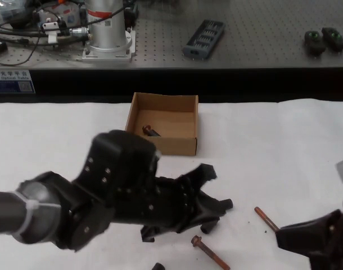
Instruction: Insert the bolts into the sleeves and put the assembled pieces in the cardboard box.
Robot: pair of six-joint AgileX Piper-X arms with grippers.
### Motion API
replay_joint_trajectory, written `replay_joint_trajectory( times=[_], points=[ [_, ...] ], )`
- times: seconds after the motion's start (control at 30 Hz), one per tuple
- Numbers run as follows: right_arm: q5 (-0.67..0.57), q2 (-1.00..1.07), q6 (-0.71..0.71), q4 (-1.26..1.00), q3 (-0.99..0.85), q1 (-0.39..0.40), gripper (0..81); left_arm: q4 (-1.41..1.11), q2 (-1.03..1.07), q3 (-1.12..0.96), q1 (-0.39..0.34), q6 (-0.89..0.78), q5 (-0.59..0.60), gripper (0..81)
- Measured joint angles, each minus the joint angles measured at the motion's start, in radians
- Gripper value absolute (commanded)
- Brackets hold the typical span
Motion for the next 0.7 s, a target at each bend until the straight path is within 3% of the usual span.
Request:
replay_joint_trajectory(
  times=[0.33,0.53,0.7],
  points=[
    [-0.049,0.312,0.0,-0.193,0.0,0.0,6.1,0.0,0.001,0.0,0.139,0.036,0.154,9.4],
    [-0.058,0.503,0.0,-0.248,-0.02,0.0,6.1,0.045,-0.05,0.0,0.227,0.089,0.164,6.5],
    [-0.058,0.598,0.0,-0.251,-0.079,0.0,6.1,0.213,-0.135,0.0,0.3,0.231,0.12,6.5]
  ],
)
